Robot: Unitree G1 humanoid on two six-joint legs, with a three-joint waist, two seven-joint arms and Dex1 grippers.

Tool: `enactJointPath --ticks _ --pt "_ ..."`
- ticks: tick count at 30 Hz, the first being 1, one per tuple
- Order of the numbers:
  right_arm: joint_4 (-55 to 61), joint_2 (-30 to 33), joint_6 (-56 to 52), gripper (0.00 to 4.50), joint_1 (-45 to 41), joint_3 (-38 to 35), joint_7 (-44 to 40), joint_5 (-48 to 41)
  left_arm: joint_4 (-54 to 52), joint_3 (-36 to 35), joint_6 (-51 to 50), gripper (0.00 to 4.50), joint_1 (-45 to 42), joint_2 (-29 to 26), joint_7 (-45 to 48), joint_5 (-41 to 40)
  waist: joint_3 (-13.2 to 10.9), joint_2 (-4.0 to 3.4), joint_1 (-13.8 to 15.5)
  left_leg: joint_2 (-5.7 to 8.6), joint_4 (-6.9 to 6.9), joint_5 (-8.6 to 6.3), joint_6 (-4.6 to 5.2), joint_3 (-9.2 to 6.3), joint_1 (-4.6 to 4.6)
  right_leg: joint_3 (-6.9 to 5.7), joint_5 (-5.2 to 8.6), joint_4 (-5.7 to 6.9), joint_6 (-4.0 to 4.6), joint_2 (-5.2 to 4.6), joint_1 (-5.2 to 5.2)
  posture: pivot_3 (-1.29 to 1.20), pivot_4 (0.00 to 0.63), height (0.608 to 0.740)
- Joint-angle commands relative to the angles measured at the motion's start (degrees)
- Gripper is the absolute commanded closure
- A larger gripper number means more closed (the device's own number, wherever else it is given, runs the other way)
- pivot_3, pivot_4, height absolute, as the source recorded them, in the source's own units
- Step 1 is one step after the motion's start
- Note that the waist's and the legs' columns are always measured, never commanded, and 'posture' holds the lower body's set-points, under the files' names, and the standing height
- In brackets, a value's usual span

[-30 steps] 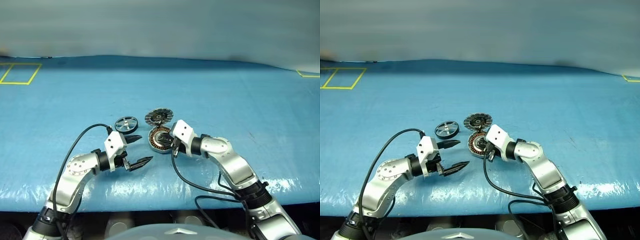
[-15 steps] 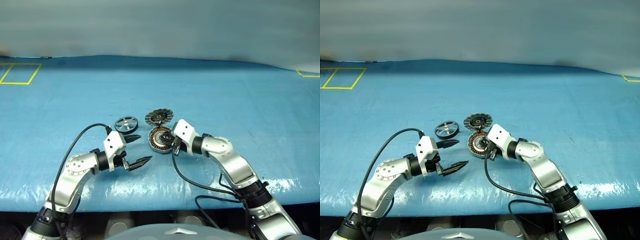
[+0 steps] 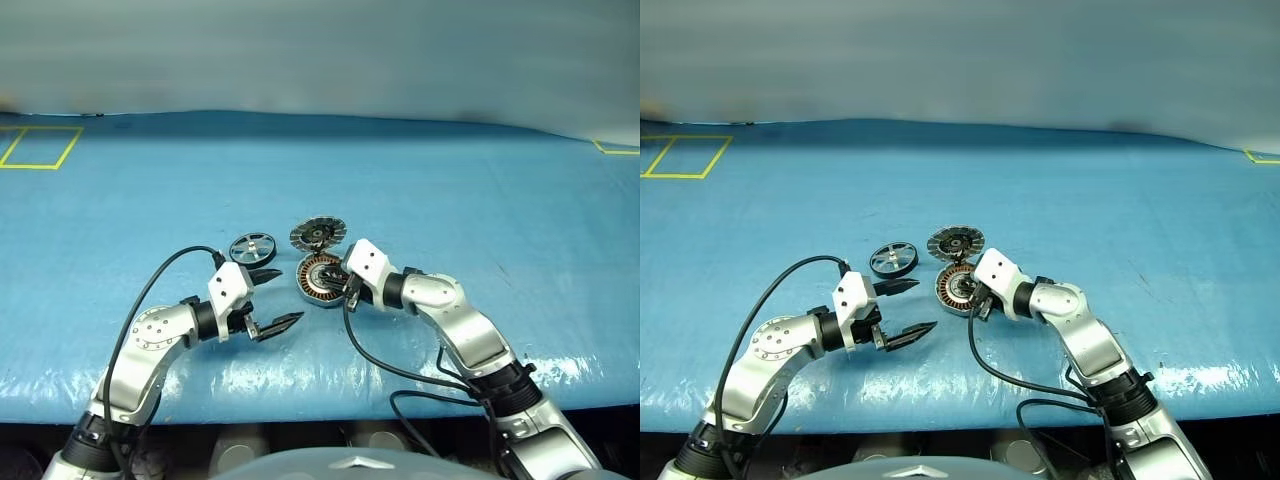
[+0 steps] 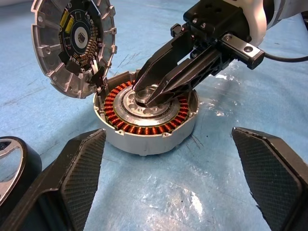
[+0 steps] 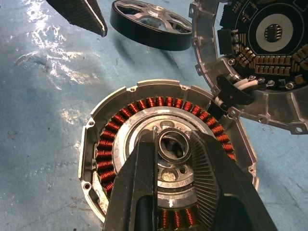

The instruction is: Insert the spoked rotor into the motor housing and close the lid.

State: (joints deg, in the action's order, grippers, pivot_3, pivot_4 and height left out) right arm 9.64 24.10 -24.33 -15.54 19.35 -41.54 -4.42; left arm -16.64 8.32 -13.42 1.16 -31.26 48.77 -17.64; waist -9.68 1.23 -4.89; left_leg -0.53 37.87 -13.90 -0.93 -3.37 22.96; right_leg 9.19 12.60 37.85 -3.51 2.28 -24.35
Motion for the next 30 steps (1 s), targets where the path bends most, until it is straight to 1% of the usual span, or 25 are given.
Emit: enactJointPath --ticks 1,11,14,18,20,23,30 --pt "1.5 0.0 0.3 3.85 -0.8 -0.7 -0.4 -0.3 -1.8 -0.1 0.9 0.0 -0.6 -0.1 0.2 0.2 0.0 0.0 0.0 0.0 0.0 0.0 0.0 0.0 0.0 0.0 0.0 0.0 0.0 0.0 0.0 0.0 0.15 0.74" --pt "-0.8 -0.1 0.6 3.85 -0.6 0.2 0.1 1.4 -1.2 0.2 1.1 0.0 -0.1 0.1 0.1 1.0 0.0 0.0 0.0 0.0 0.0 0.0 0.0 0.0 0.0 0.0 0.0 0.0 0.0 0.0 0.0 0.0 0.15 0.74" --pt "-0.6 -0.4 -0.3 3.85 -0.3 -0.1 -0.8 0.2 -1.2 0.1 1.2 0.0 -0.1 0.2 0.1 1.0 0.0 0.0 0.0 0.0 0.0 0.0 0.0 0.0 -0.01 0.0 0.0 0.0 0.0 0.0 0.01 0.0 0.15 0.74" --pt "-1.6 -0.2 0.6 3.85 -0.1 0.6 -0.1 1.8 -1.2 0.1 1.2 0.0 -0.1 0.2 0.0 1.2 0.0 0.0 0.0 0.0 0.0 0.0 0.0 0.0 -0.01 0.0 0.0 0.0 0.0 0.0 0.01 0.0 0.15 0.74" --pt "-2.0 0.0 0.7 3.11 0.2 0.9 -0.8 1.6 -1.1 0.1 1.3 0.0 -0.1 0.2 0.1 1.3 0.0 0.0 0.0 0.0 0.0 0.0 0.0 0.0 -0.01 0.0 0.0 0.0 0.0 0.0 0.02 0.0 0.15 0.74" --pt "-1.3 -0.1 -0.1 2.2 0.2 0.7 0.2 2.2 -0.9 0.0 1.4 0.0 -0.2 0.3 0.2 1.2 0.0 0.01 0.0 0.0 0.0 0.0 0.0 0.0 -0.03 0.0 0.0 0.0 0.0 0.0 0.03 0.0 0.15 0.74" --pt "2.6 -0.4 -0.3 2.2 0.6 -1.6 -1.7 -2.1 -0.7 0.0 1.4 0.0 -0.4 0.3 0.4 1.1 0.0 0.01 0.0 0.0 -0.01 0.0 0.0 0.0 -0.02 0.0 0.0 0.0 0.0 0.0 0.03 0.0 0.15 0.74"
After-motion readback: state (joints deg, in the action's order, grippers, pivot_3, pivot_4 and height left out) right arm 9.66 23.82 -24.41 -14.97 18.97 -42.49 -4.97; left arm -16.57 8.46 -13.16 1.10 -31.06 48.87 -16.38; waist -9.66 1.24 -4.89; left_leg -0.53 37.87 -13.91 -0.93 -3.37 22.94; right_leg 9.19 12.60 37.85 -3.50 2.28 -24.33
